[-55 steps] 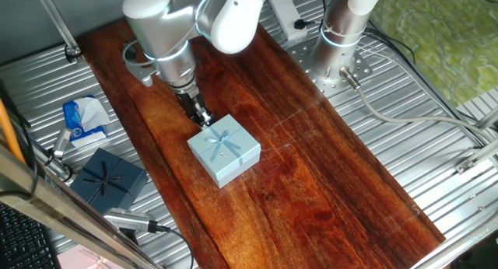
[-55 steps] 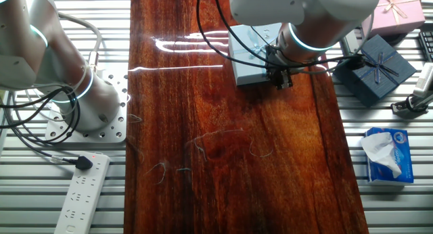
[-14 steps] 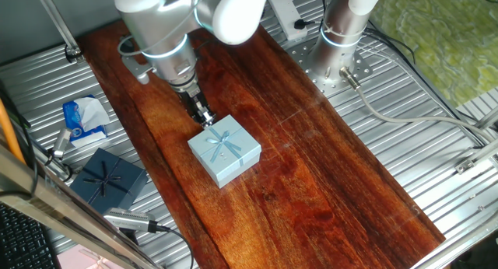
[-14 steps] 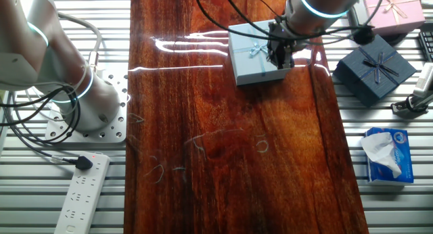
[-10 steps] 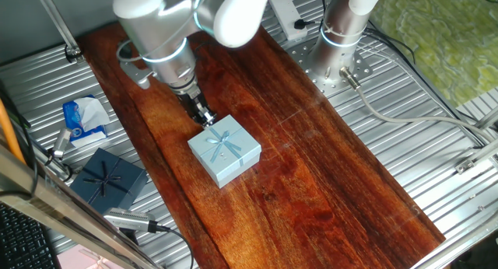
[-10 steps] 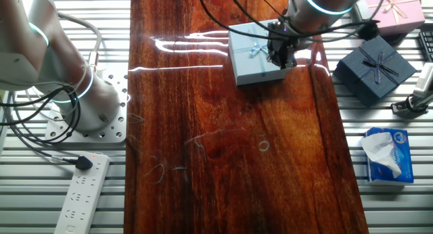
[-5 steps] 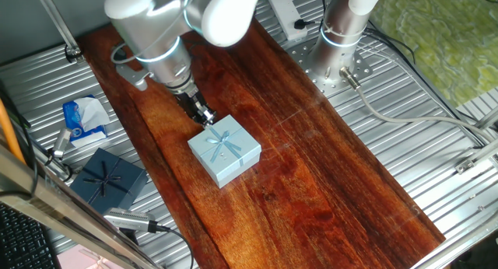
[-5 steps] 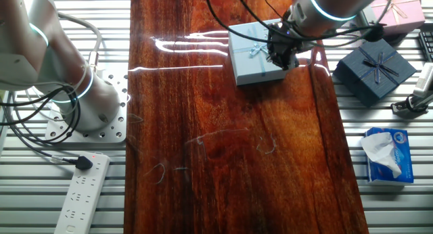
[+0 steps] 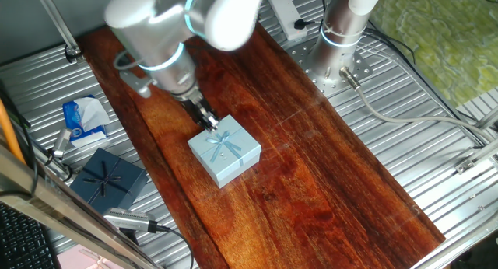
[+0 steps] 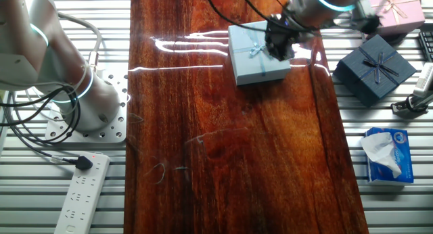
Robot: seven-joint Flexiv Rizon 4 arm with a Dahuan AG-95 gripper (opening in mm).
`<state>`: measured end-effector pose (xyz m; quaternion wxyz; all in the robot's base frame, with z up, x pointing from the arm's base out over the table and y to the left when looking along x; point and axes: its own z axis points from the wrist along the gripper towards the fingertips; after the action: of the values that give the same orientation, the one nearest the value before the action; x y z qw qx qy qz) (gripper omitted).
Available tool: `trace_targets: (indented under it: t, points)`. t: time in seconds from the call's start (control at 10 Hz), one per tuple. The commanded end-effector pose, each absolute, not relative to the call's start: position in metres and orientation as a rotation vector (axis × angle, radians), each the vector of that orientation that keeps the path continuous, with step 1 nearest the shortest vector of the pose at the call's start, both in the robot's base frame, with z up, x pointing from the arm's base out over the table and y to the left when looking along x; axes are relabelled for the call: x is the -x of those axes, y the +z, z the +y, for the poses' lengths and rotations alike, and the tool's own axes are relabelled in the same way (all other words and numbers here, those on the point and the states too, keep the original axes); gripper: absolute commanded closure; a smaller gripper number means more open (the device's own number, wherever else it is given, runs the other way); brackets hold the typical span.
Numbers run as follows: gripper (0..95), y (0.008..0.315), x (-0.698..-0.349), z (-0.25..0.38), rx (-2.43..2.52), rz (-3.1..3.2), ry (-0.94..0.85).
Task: Slide the outer casing onto the gift box
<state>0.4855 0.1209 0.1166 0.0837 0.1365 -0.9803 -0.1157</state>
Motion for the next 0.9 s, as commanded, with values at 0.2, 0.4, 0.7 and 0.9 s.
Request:
trace_targets:
  t: [0.2, 0.4, 0.7, 0.9]
  points:
    - [95.0, 0.116, -0.479, 0.137, -0.373, -2.926, -0.345]
    - [95.0, 0.115, -0.473, 0.151, -0.33, -2.934, -0.34]
    - [95.0, 0.115, -0.472, 0.164, -0.296, -2.94, -0.337]
    - [95.0, 0.116, -0.472, 0.171, -0.272, -2.942, -0.335]
